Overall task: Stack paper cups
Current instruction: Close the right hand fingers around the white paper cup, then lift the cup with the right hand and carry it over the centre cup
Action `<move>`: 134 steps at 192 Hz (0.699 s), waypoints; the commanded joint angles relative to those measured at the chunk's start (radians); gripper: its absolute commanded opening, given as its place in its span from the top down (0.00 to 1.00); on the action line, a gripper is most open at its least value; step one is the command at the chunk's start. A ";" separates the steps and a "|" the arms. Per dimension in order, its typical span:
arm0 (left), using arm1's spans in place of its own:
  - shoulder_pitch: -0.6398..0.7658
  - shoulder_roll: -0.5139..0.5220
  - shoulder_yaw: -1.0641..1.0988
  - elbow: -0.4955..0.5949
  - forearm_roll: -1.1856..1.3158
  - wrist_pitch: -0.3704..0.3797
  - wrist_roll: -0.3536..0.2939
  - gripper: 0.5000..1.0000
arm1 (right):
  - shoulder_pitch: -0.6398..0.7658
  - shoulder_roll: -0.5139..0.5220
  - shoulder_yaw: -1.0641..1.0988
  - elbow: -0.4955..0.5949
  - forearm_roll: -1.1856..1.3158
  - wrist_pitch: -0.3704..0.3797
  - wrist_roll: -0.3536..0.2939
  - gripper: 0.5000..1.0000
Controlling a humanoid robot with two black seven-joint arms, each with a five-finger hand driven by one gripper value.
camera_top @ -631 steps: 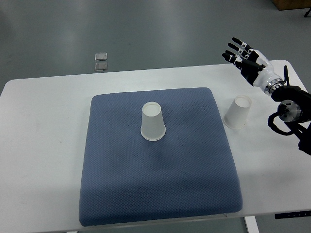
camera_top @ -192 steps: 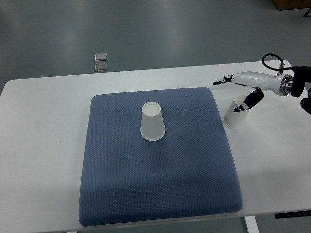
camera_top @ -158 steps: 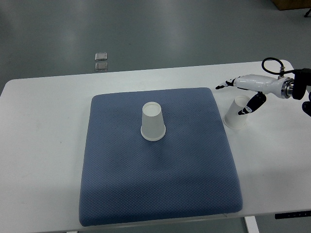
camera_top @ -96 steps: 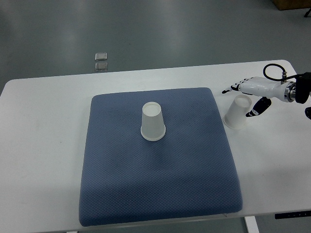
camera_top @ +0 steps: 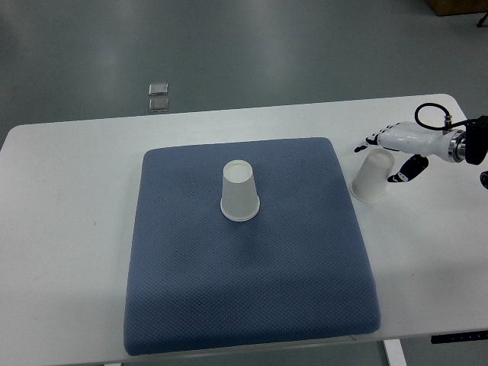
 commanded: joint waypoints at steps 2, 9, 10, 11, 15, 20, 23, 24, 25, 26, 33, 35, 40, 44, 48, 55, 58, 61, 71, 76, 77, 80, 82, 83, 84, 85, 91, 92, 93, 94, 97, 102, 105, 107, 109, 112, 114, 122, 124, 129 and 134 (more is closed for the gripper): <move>0.000 0.000 0.000 0.000 0.000 0.000 0.000 0.00 | 0.000 0.003 -0.001 0.000 0.000 0.000 0.001 0.47; 0.000 0.000 0.000 0.000 0.000 0.000 0.000 0.00 | 0.000 0.004 -0.001 0.000 0.000 0.000 0.001 0.49; 0.000 0.000 0.000 0.000 0.000 0.000 0.000 0.00 | 0.000 0.004 -0.001 0.000 0.000 0.000 0.001 0.49; 0.000 0.000 0.000 0.000 0.000 0.000 0.000 0.00 | 0.000 0.004 -0.001 0.000 0.000 0.000 0.001 0.49; 0.000 0.000 0.000 0.000 0.000 0.000 0.000 0.00 | 0.000 0.004 -0.001 0.000 0.000 0.000 0.001 0.49; 0.000 0.000 0.000 0.000 0.000 0.000 0.000 0.00 | 0.000 0.004 -0.003 0.000 -0.001 0.000 -0.001 0.63; 0.000 0.000 0.000 0.000 0.000 0.000 0.000 0.00 | 0.000 0.004 -0.006 0.000 -0.001 0.000 -0.001 0.66; 0.000 0.000 0.000 0.000 0.000 0.000 0.000 0.00 | 0.000 0.004 -0.006 0.000 -0.001 0.000 -0.001 0.66; 0.000 0.000 -0.001 0.000 0.000 0.000 0.000 0.00 | 0.000 0.004 -0.006 0.000 -0.001 0.000 -0.001 0.67; 0.000 0.000 -0.001 0.000 0.000 0.000 0.000 0.00 | 0.000 0.004 -0.006 0.000 -0.001 0.000 -0.001 0.67; 0.000 0.000 0.000 0.000 0.000 0.000 0.000 0.00 | 0.002 0.003 -0.007 -0.003 -0.001 0.000 -0.001 0.71; 0.000 0.000 0.000 0.000 0.000 0.001 0.000 0.00 | 0.002 0.003 -0.009 -0.003 -0.001 -0.001 -0.001 0.72; 0.000 0.000 0.000 0.000 0.000 0.000 0.000 0.00 | 0.002 0.003 -0.009 -0.005 -0.001 -0.001 -0.001 0.75; 0.000 0.000 0.000 0.000 0.000 0.001 0.000 0.00 | 0.002 0.003 -0.009 -0.005 -0.001 -0.001 -0.001 0.77; 0.000 0.000 0.000 0.000 0.000 0.000 0.000 0.00 | 0.003 0.003 -0.009 -0.005 -0.001 -0.001 -0.001 0.78; 0.000 0.000 0.000 0.000 0.000 0.000 0.000 0.00 | 0.003 0.001 -0.009 -0.005 -0.001 -0.001 -0.001 0.81; 0.000 0.000 0.000 0.000 0.000 0.001 0.000 0.00 | 0.003 0.001 -0.009 -0.005 -0.001 -0.001 -0.001 0.82; 0.000 0.000 0.000 0.000 0.000 0.001 0.000 0.00 | 0.003 0.000 -0.009 -0.005 -0.001 -0.001 -0.001 0.84; 0.000 0.000 0.000 0.000 0.000 0.001 0.000 0.00 | 0.005 -0.002 -0.009 -0.005 0.000 -0.001 0.001 0.88; 0.000 0.000 0.000 0.000 0.000 0.000 0.000 0.00 | 0.006 -0.003 -0.009 -0.005 0.000 -0.001 0.001 0.90; 0.001 0.000 0.000 0.000 0.000 0.000 0.000 0.00 | 0.008 -0.003 -0.007 -0.005 0.000 -0.001 0.001 0.91; 0.000 0.000 0.000 0.000 0.000 0.000 0.000 0.00 | 0.011 -0.003 -0.007 -0.005 0.000 -0.001 0.001 0.91; 0.000 0.000 0.000 0.000 0.000 0.000 0.000 0.00 | 0.012 -0.005 -0.007 -0.005 0.002 -0.001 0.001 0.91; 0.000 0.000 0.000 0.000 0.000 0.000 0.000 0.00 | 0.012 -0.005 -0.007 -0.005 0.002 -0.001 0.001 0.91; 0.000 0.000 0.000 0.000 0.000 0.000 0.000 0.00 | 0.017 -0.005 -0.007 -0.005 0.003 -0.001 0.001 0.92; 0.000 0.000 0.000 0.000 0.000 0.000 0.000 0.00 | 0.017 -0.005 -0.007 -0.005 0.003 -0.001 0.001 0.92; 0.000 0.000 0.000 0.000 0.000 0.001 0.000 0.00 | 0.028 -0.005 -0.004 -0.005 0.005 -0.001 0.004 0.93; 0.001 0.000 0.000 0.000 0.000 0.000 0.000 0.00 | 0.032 -0.005 -0.004 -0.005 0.005 -0.001 0.005 0.93; 0.001 0.000 0.000 0.000 0.000 0.000 0.000 0.00 | 0.032 -0.005 -0.004 -0.005 0.005 -0.001 0.005 0.93; 0.000 0.000 0.000 0.000 0.000 0.001 0.000 0.00 | 0.035 -0.005 -0.003 -0.003 0.006 -0.001 0.007 0.93; 0.000 0.000 0.000 0.000 0.000 0.000 0.000 0.00 | 0.040 -0.005 -0.003 -0.001 0.006 -0.001 0.008 0.94; 0.000 0.000 0.000 0.000 0.000 0.000 0.000 0.00 | 0.048 -0.005 -0.001 0.006 0.008 -0.001 0.010 0.95; 0.000 0.000 -0.001 0.000 0.000 0.000 0.000 0.00 | 0.054 -0.005 0.002 0.012 0.011 -0.001 0.011 0.96; 0.000 0.000 0.000 0.000 0.000 0.001 0.000 0.00 | 0.057 -0.005 0.002 0.015 0.011 0.000 0.011 0.96; 0.000 0.000 0.000 0.000 0.000 0.000 0.000 0.00 | 0.058 -0.005 0.002 0.021 0.011 0.000 0.011 0.96; 0.000 0.000 -0.001 0.000 0.000 0.000 0.000 0.00 | 0.061 -0.006 0.002 0.028 0.012 0.000 0.011 0.96; 0.000 0.000 0.000 0.000 0.000 0.000 0.000 0.00 | 0.066 -0.006 0.003 0.034 0.012 -0.001 0.011 0.96; 0.000 0.000 0.000 0.000 0.000 0.000 0.000 0.00 | 0.083 -0.011 0.005 0.061 0.014 0.003 0.011 0.97; 0.001 0.000 0.000 0.000 0.000 0.000 0.000 0.00 | 0.086 -0.014 0.005 0.069 0.014 0.003 0.011 0.97; 0.000 0.000 0.000 0.000 0.000 0.000 0.000 0.00 | 0.095 -0.020 0.006 0.083 0.015 0.003 0.011 0.97; 0.000 0.000 0.000 0.000 0.000 0.000 0.000 0.00 | 0.101 -0.029 0.008 0.098 0.017 0.003 0.011 0.97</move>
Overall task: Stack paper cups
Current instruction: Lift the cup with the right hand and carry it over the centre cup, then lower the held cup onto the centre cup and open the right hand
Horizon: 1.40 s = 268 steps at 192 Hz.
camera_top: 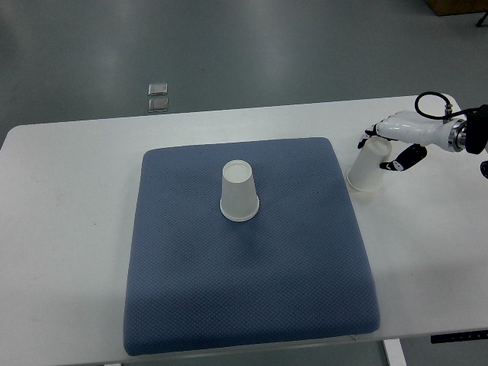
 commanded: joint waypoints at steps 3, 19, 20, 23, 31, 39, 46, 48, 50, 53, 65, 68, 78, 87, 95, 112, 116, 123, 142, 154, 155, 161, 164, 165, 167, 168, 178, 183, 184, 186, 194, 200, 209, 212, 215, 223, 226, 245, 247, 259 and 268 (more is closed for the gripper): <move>0.000 0.000 0.000 0.000 0.000 0.000 0.000 0.00 | 0.039 -0.028 0.005 0.075 0.007 0.005 -0.001 0.97; 0.000 0.000 0.000 0.000 0.000 0.000 0.000 0.00 | 0.076 -0.039 0.008 0.144 0.012 0.008 -0.001 0.97; 0.000 0.000 0.000 0.000 0.000 0.000 0.000 0.00 | 0.076 -0.039 0.008 0.145 0.012 0.008 -0.001 0.97; 0.000 0.000 0.000 0.000 0.000 0.001 0.000 0.00 | 0.086 -0.040 0.008 0.161 0.013 0.008 -0.002 0.97; 0.000 0.000 0.000 0.000 0.000 0.000 0.000 0.00 | 0.105 -0.040 0.010 0.197 0.018 0.009 -0.004 0.97; 0.000 0.000 0.000 0.000 0.000 0.000 0.000 0.00 | 0.112 -0.040 0.018 0.223 0.024 0.009 -0.007 0.97; 0.000 0.000 0.000 0.000 0.000 0.000 0.000 0.00 | 0.122 -0.040 0.041 0.249 0.025 0.012 -0.008 0.97; 0.000 0.000 0.000 0.000 0.000 0.000 0.000 0.00 | 0.122 -0.040 0.047 0.253 0.025 0.012 -0.008 0.97; 0.000 0.000 0.000 0.000 0.000 0.000 0.000 0.00 | 0.122 -0.039 0.054 0.260 0.025 0.012 -0.008 0.97; 0.000 0.000 0.000 0.000 0.000 0.000 0.000 0.00 | 0.122 -0.039 0.061 0.264 0.027 0.014 -0.008 0.97; 0.000 0.000 0.000 0.000 0.000 0.000 0.000 0.00 | 0.128 -0.039 0.084 0.299 0.025 0.019 -0.008 0.97; 0.000 0.000 0.000 0.000 0.000 0.000 0.000 0.00 | 0.131 -0.039 0.087 0.307 0.025 0.020 -0.008 0.97; 0.000 0.000 0.000 0.000 0.000 0.000 0.000 0.00 | 0.142 -0.036 0.088 0.341 0.025 0.031 -0.010 0.96; 0.000 0.000 0.000 0.000 0.000 0.000 0.000 0.00 | 0.145 -0.031 0.088 0.364 0.025 0.037 -0.008 0.96; 0.000 0.000 0.000 0.000 0.000 0.000 0.000 0.00 | 0.148 -0.027 0.088 0.384 0.025 0.039 -0.008 0.96; 0.000 0.000 0.000 0.000 0.000 0.001 0.000 0.00 | 0.158 -0.023 0.090 0.413 0.027 0.049 -0.008 0.95; 0.000 0.000 0.000 0.000 0.000 0.000 0.000 0.00 | 0.160 -0.023 0.090 0.419 0.027 0.057 -0.008 0.95; 0.000 0.000 0.000 0.000 0.000 0.000 0.000 0.00 | 0.165 -0.023 0.091 0.428 0.027 0.069 -0.005 0.94; 0.000 0.000 0.000 0.000 0.000 0.000 0.000 0.00 | 0.178 -0.010 0.094 0.459 0.027 0.117 -0.004 0.93; 0.000 0.000 0.000 0.000 0.000 0.000 0.000 0.00 | 0.184 0.006 0.094 0.464 0.027 0.131 -0.004 0.93; 0.000 0.000 0.000 0.000 0.000 0.000 0.000 0.00 | 0.184 0.006 0.094 0.464 0.027 0.131 -0.004 0.93; 0.000 0.000 0.000 0.000 0.000 0.000 0.000 0.00 | 0.189 0.015 0.094 0.464 0.027 0.134 -0.005 0.93; 0.000 0.000 -0.001 0.000 0.000 0.000 0.000 0.00 | 0.192 0.021 0.093 0.464 0.025 0.137 -0.007 0.93; 0.000 0.000 -0.001 0.000 0.000 0.000 0.000 0.00 | 0.192 0.021 0.093 0.464 0.025 0.137 -0.007 0.93; 0.000 0.000 0.000 0.000 0.000 0.000 0.000 0.00 | 0.194 0.024 0.093 0.464 0.025 0.138 -0.007 0.93; 0.000 0.000 0.000 0.000 0.000 0.000 0.000 0.00 | 0.194 0.024 0.093 0.464 0.025 0.138 -0.007 0.93; 0.000 0.000 -0.001 0.000 0.000 0.000 0.000 0.00 | 0.197 0.041 0.093 0.464 0.025 0.149 -0.008 0.93; 0.000 0.000 0.000 0.000 0.000 0.000 0.000 0.00 | 0.197 0.046 0.093 0.464 0.024 0.157 -0.010 0.93; 0.000 0.000 0.000 0.000 0.000 0.000 0.000 0.00 | 0.197 0.046 0.093 0.464 0.024 0.157 -0.010 0.93; 0.000 0.000 0.000 0.000 0.000 0.000 0.000 0.00 | 0.197 0.049 0.093 0.464 0.025 0.160 -0.010 0.93; 0.000 0.000 0.000 0.000 0.000 0.000 0.000 0.00 | 0.197 0.058 0.093 0.464 0.024 0.167 -0.013 0.93; 0.000 0.000 0.000 0.000 0.000 0.001 0.000 0.00 | 0.197 0.069 0.093 0.464 0.024 0.172 -0.015 0.93; 0.000 0.000 0.000 0.000 0.000 0.000 0.000 0.00 | 0.197 0.081 0.093 0.464 0.024 0.178 -0.016 0.93; 0.000 0.000 0.000 0.000 0.000 0.000 0.000 0.00 | 0.195 0.085 0.093 0.464 0.022 0.181 -0.019 0.93; 0.000 0.000 0.000 0.000 0.000 0.001 0.000 0.00 | 0.195 0.085 0.093 0.464 0.022 0.181 -0.022 0.93; 0.000 0.000 -0.001 0.000 0.000 0.000 0.000 0.00 | 0.195 0.092 0.091 0.464 0.022 0.183 -0.036 0.92; 0.000 0.000 0.000 0.000 0.000 0.001 0.000 0.00 | 0.195 0.093 0.091 0.464 0.022 0.183 -0.039 0.92; 0.001 0.000 0.000 0.000 0.000 0.000 0.000 0.00 | 0.194 0.110 0.087 0.464 0.016 0.184 -0.045 0.92; 0.000 0.000 0.000 0.000 0.000 0.000 0.000 0.00 | 0.194 0.112 0.087 0.462 0.016 0.184 -0.045 0.92; 0.000 0.000 0.000 0.000 0.000 0.000 0.000 0.00 | 0.194 0.115 0.084 0.462 0.013 0.184 -0.051 0.92; 0.000 0.000 0.000 0.000 0.000 0.000 0.000 0.00 | 0.194 0.115 0.078 0.462 0.010 0.184 -0.057 0.92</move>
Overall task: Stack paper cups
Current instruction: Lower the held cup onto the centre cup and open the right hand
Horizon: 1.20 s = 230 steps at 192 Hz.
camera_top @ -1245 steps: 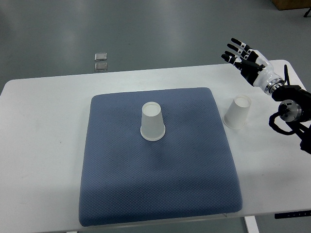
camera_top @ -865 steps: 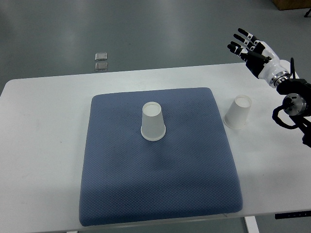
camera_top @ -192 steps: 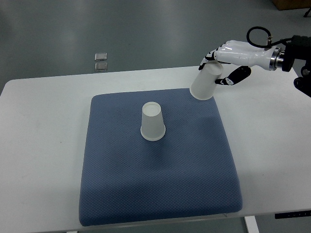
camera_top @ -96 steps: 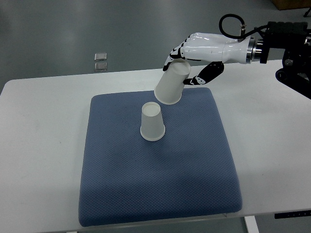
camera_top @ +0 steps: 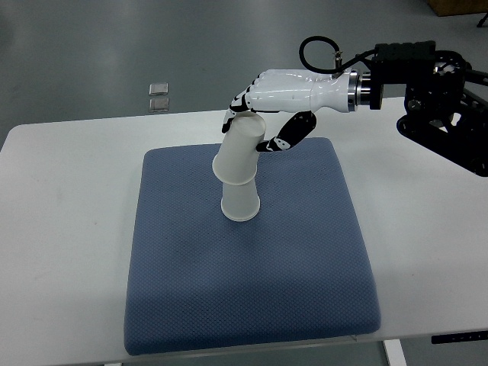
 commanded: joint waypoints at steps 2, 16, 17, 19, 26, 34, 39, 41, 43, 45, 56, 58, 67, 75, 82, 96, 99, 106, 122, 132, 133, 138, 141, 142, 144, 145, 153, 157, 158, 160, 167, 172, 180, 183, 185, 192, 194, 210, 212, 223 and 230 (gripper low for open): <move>0.000 0.000 0.000 0.000 0.000 0.000 0.000 0.00 | 0.000 0.004 -0.008 -0.001 -0.006 -0.001 -0.010 0.92; 0.000 0.000 0.000 0.000 0.000 0.000 0.000 0.00 | 0.000 0.005 -0.009 -0.001 -0.008 -0.001 -0.015 0.92; 0.000 0.000 0.000 0.000 0.000 0.000 0.000 0.00 | 0.000 0.005 -0.009 -0.001 -0.008 -0.001 -0.015 0.92; 0.000 0.000 0.000 0.000 0.000 0.000 0.000 0.00 | 0.000 0.007 -0.009 -0.001 -0.008 -0.001 -0.018 0.92; 0.000 0.000 0.000 0.000 0.000 0.000 0.000 0.00 | 0.000 0.011 -0.011 -0.003 -0.009 -0.001 -0.024 0.92; 0.001 0.000 0.000 0.000 0.000 0.000 0.000 0.00 | 0.000 0.014 -0.011 -0.003 -0.009 -0.001 -0.025 0.92; 0.000 0.000 0.000 0.000 0.000 0.000 0.000 0.00 | 0.000 0.017 -0.011 -0.006 -0.011 -0.004 -0.033 0.92; 0.000 0.000 -0.002 0.000 0.000 0.000 0.000 0.00 | 0.000 0.017 -0.011 -0.006 -0.012 -0.004 -0.035 0.92; 0.000 0.000 0.000 0.000 0.000 0.000 0.000 0.00 | -0.002 0.019 -0.011 -0.006 -0.014 -0.004 -0.035 0.92; 0.000 0.000 0.000 0.000 0.000 0.000 0.000 0.00 | -0.002 0.019 -0.011 -0.006 -0.016 -0.006 -0.038 0.92; 0.000 0.000 -0.002 0.000 0.000 0.001 0.000 0.00 | -0.004 0.022 -0.011 -0.007 -0.022 -0.009 -0.047 0.92; 0.000 0.000 0.000 0.000 0.000 0.000 0.000 0.00 | -0.004 0.024 -0.011 -0.007 -0.022 -0.009 -0.048 0.92; 0.000 0.000 0.000 0.000 0.000 0.000 0.000 0.00 | -0.005 0.025 -0.011 -0.009 -0.022 -0.009 -0.059 0.92; 0.000 0.000 0.000 0.000 0.000 0.000 0.000 0.00 | -0.007 0.025 -0.011 -0.009 -0.022 -0.011 -0.064 0.92; 0.000 0.000 -0.002 0.000 0.000 0.000 0.000 0.00 | -0.008 0.025 -0.011 -0.009 -0.022 -0.011 -0.067 0.92; 0.000 0.000 0.000 0.000 0.000 0.000 0.000 0.00 | -0.010 0.027 -0.013 -0.009 -0.022 -0.011 -0.068 0.92; 0.000 0.000 0.000 0.000 0.000 0.000 0.000 0.00 | -0.011 0.027 -0.011 -0.009 -0.022 -0.011 -0.068 0.92; 0.000 0.000 0.000 0.000 0.000 0.000 0.000 0.00 | -0.013 0.027 -0.013 -0.009 -0.022 -0.011 -0.068 0.92; 0.000 0.000 0.000 0.000 0.000 0.000 0.000 0.00 | -0.014 0.027 -0.013 -0.009 -0.022 -0.011 -0.068 0.91; 0.000 0.000 0.000 0.000 0.000 0.000 0.000 0.00 | -0.016 0.027 -0.014 -0.009 -0.022 -0.011 -0.068 0.88; 0.000 0.000 0.000 0.000 0.000 0.000 0.000 0.00 | -0.016 0.027 -0.014 -0.009 -0.022 -0.011 -0.068 0.88; 0.000 0.000 0.000 0.000 0.000 0.000 0.000 0.00 | -0.016 0.027 -0.014 -0.009 -0.022 -0.009 -0.068 0.87; 0.000 0.000 0.000 0.000 0.000 0.000 0.000 0.00 | -0.017 0.027 -0.016 -0.009 -0.022 -0.011 -0.068 0.86; 0.001 0.000 0.000 0.000 0.000 0.000 0.000 0.00 | -0.017 0.028 -0.016 -0.009 -0.022 -0.009 -0.068 0.86; 0.000 0.000 0.000 0.000 0.000 0.000 0.000 0.00 | -0.017 0.028 -0.016 -0.010 -0.022 -0.009 -0.068 0.86; 0.000 0.000 0.000 0.000 0.000 0.000 0.000 0.00 | -0.017 0.028 -0.016 -0.010 -0.022 -0.009 -0.068 0.86; 0.001 0.000 0.000 0.000 0.000 0.000 0.000 0.00 | -0.019 0.031 -0.020 -0.009 -0.023 -0.011 -0.068 0.84; 0.000 0.000 0.000 0.000 0.000 0.000 0.000 0.00 | -0.019 0.033 -0.020 -0.009 -0.023 -0.011 -0.068 0.83; 0.000 0.000 0.000 0.000 0.000 0.000 0.000 0.00 | -0.019 0.033 -0.020 -0.009 -0.023 -0.011 -0.068 0.83; 0.000 0.000 -0.002 0.000 0.000 0.000 0.000 0.00 | -0.019 0.033 -0.020 -0.009 -0.023 -0.011 -0.068 0.82; 0.000 0.000 0.000 0.000 0.000 0.000 0.000 0.00 | -0.019 0.034 -0.022 -0.009 -0.023 -0.011 -0.068 0.77; 0.000 0.000 0.000 0.000 0.000 0.000 0.000 0.00 | -0.019 0.034 -0.022 -0.009 -0.023 -0.012 -0.068 0.71; 0.000 0.000 0.000 0.000 0.000 0.000 0.000 0.00 | -0.022 0.034 -0.022 -0.009 -0.023 -0.012 -0.067 0.60; 0.000 0.000 0.000 0.000 0.000 0.000 0.000 0.00 | -0.022 0.034 -0.022 -0.009 -0.023 -0.014 -0.067 0.57; 0.000 0.000 -0.002 0.000 0.000 0.000 0.000 0.00 | -0.022 0.034 -0.022 -0.009 -0.023 -0.015 -0.067 0.54; 0.000 0.000 -0.002 0.000 0.000 0.000 0.000 0.00 | -0.022 0.033 -0.020 -0.009 -0.023 -0.017 -0.067 0.39; 0.000 0.000 0.000 0.000 0.000 0.000 0.000 0.00 | -0.022 0.033 -0.020 -0.009 -0.022 -0.017 -0.065 0.35; 0.000 0.000 0.000 0.000 0.000 0.001 0.000 0.00 | -0.023 0.033 -0.020 -0.009 -0.022 -0.018 -0.065 0.21; 0.000 0.000 0.000 0.000 0.000 0.000 0.000 0.00 | -0.023 0.033 -0.020 -0.009 -0.022 -0.018 -0.065 0.21; 0.000 0.000 0.000 0.000 0.000 0.000 0.000 0.00 | -0.023 0.033 -0.020 -0.010 -0.022 -0.018 -0.065 0.21; 0.000 0.000 0.000 0.000 0.000 0.000 0.000 0.00 | -0.025 0.030 -0.020 -0.010 -0.022 -0.020 -0.067 0.21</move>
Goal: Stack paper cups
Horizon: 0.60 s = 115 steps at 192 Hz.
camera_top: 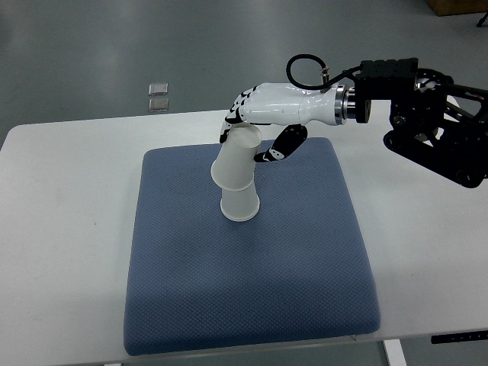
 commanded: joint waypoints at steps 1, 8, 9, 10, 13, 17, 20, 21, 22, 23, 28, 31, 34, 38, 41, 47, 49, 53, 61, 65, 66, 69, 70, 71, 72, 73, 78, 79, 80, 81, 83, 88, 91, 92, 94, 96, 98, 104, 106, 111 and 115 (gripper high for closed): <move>0.000 0.000 0.000 0.000 0.000 0.000 0.000 0.00 | -0.002 -0.003 0.001 -0.001 0.001 -0.002 -0.001 0.21; 0.000 0.000 0.000 0.000 0.000 0.000 0.000 0.00 | -0.002 -0.003 0.001 -0.001 0.001 -0.002 -0.001 0.21; 0.000 0.000 0.000 0.000 0.000 0.000 0.000 0.00 | -0.003 -0.003 0.003 -0.001 0.001 -0.002 0.000 0.21; 0.000 0.000 0.000 0.000 0.000 0.000 0.000 0.00 | -0.003 -0.003 0.003 -0.001 0.001 -0.002 0.000 0.21; 0.000 0.000 0.000 0.000 0.000 0.000 0.000 0.00 | -0.008 -0.005 0.003 -0.001 0.002 -0.002 -0.001 0.21; 0.000 0.000 0.000 0.000 0.000 0.001 0.000 0.00 | -0.011 -0.005 0.004 -0.003 0.002 -0.002 -0.001 0.21; 0.000 0.000 0.000 0.000 0.000 0.000 0.000 0.00 | -0.011 -0.005 0.004 -0.003 0.002 -0.002 -0.001 0.21; 0.000 0.000 0.000 0.000 0.000 0.000 0.000 0.00 | -0.013 -0.005 0.006 -0.003 0.002 -0.002 -0.001 0.21; 0.000 0.000 0.000 0.000 0.000 0.000 0.000 0.00 | -0.013 -0.005 0.006 -0.003 0.002 -0.002 -0.001 0.21; 0.000 0.000 0.000 0.000 0.000 0.000 0.000 0.00 | -0.013 -0.005 0.006 -0.003 0.004 -0.002 -0.001 0.21; 0.000 0.000 0.000 0.000 0.000 0.001 0.000 0.00 | -0.016 -0.005 0.012 -0.006 0.004 -0.002 -0.001 0.21; 0.000 0.000 0.000 0.000 0.000 0.000 0.000 0.00 | -0.017 -0.005 0.013 -0.006 0.005 -0.002 -0.003 0.21; 0.002 0.000 0.000 0.000 0.000 0.000 0.000 0.00 | -0.020 -0.006 0.018 -0.011 0.008 -0.003 -0.003 0.21; 0.000 0.000 0.000 0.000 0.000 0.000 0.000 0.00 | -0.023 -0.008 0.021 -0.017 0.013 -0.005 -0.003 0.21; 0.000 0.000 0.000 0.000 0.000 0.000 0.000 0.00 | -0.025 -0.010 0.023 -0.020 0.016 -0.005 -0.003 0.21; 0.000 0.000 0.000 0.000 0.000 0.000 0.000 0.00 | -0.031 -0.016 0.026 -0.030 0.022 -0.008 -0.003 0.21; 0.000 0.000 0.000 0.000 0.000 0.000 0.000 0.00 | -0.033 -0.016 0.029 -0.037 0.025 -0.011 -0.003 0.21; 0.000 0.000 0.000 0.000 0.000 0.000 0.000 0.00 | -0.040 -0.017 0.038 -0.046 0.034 -0.017 -0.003 0.21; 0.000 0.000 0.000 0.000 0.000 0.001 0.000 0.00 | -0.059 -0.016 0.068 -0.075 0.071 -0.034 -0.003 0.21; 0.000 0.000 0.000 0.000 0.000 0.001 0.000 0.00 | -0.074 -0.014 0.085 -0.090 0.097 -0.043 -0.003 0.21; 0.000 0.000 0.000 0.000 0.000 0.001 0.000 0.00 | -0.074 -0.014 0.085 -0.090 0.097 -0.043 -0.003 0.21; 0.000 0.000 0.000 0.000 0.000 0.001 0.000 0.00 | -0.091 -0.013 0.101 -0.109 0.131 -0.049 -0.004 0.21; 0.000 0.000 0.000 0.000 0.000 0.001 0.000 0.00 | -0.091 -0.013 0.101 -0.109 0.131 -0.049 -0.004 0.21; 0.000 0.000 0.000 0.000 0.000 0.000 0.000 0.00 | -0.098 -0.013 0.108 -0.119 0.149 -0.052 -0.004 0.21; 0.000 0.000 0.000 0.000 0.000 0.000 0.000 0.00 | -0.099 -0.013 0.108 -0.119 0.149 -0.052 -0.004 0.21; 0.000 0.000 0.000 0.000 0.000 0.000 0.000 0.00 | -0.099 -0.013 0.108 -0.119 0.149 -0.052 -0.004 0.21; 0.000 0.000 0.000 0.000 0.000 0.000 0.000 0.00 | -0.117 -0.014 0.125 -0.149 0.215 -0.059 -0.006 0.21; 0.000 0.000 0.000 0.000 0.000 0.000 0.000 0.00 | -0.117 -0.014 0.125 -0.149 0.215 -0.059 -0.006 0.21; 0.000 0.000 0.000 0.000 0.000 0.000 0.000 0.00 | -0.122 -0.016 0.130 -0.158 0.240 -0.060 -0.007 0.21; 0.000 0.000 0.000 0.000 0.000 0.000 0.000 0.00 | -0.122 -0.016 0.130 -0.158 0.240 -0.060 -0.007 0.21; 0.000 0.000 0.000 0.000 0.000 0.000 0.000 0.00 | -0.126 -0.016 0.135 -0.167 0.265 -0.062 -0.012 0.21; 0.000 0.000 -0.001 0.000 0.000 0.000 0.000 0.00 | -0.132 -0.017 0.144 -0.196 0.352 -0.068 -0.027 0.21; 0.002 0.000 0.000 0.000 0.000 0.000 0.000 0.00 | -0.134 -0.017 0.145 -0.205 0.383 -0.071 -0.033 0.21; 0.000 0.000 0.000 0.000 0.000 0.000 0.000 0.00 | -0.135 -0.017 0.147 -0.213 0.415 -0.072 -0.041 0.21; 0.000 0.000 0.000 0.000 0.000 0.000 0.000 0.00 | -0.135 -0.017 0.147 -0.222 0.448 -0.075 -0.047 0.21; 0.000 0.000 0.000 0.000 0.000 0.000 0.000 0.00 | -0.135 -0.017 0.147 -0.222 0.449 -0.075 -0.047 0.21; 0.000 0.000 0.000 0.000 0.000 0.000 0.000 0.00 | -0.135 -0.017 0.147 -0.231 0.481 -0.077 -0.055 0.21; 0.000 0.000 0.000 0.000 0.000 0.000 0.000 0.00 | -0.141 -0.017 0.148 -0.258 0.582 -0.083 -0.073 0.21; 0.000 0.000 0.000 0.000 0.000 0.000 0.000 0.00 | -0.143 -0.017 0.148 -0.267 0.616 -0.085 -0.078 0.21; 0.000 0.000 0.000 0.000 0.000 0.000 0.000 0.00 | -0.152 -0.017 0.148 -0.291 0.720 -0.092 -0.090 0.21; 0.000 0.000 0.000 0.000 0.000 0.000 0.000 0.00 | -0.152 -0.017 0.148 -0.291 0.720 -0.092 -0.090 0.21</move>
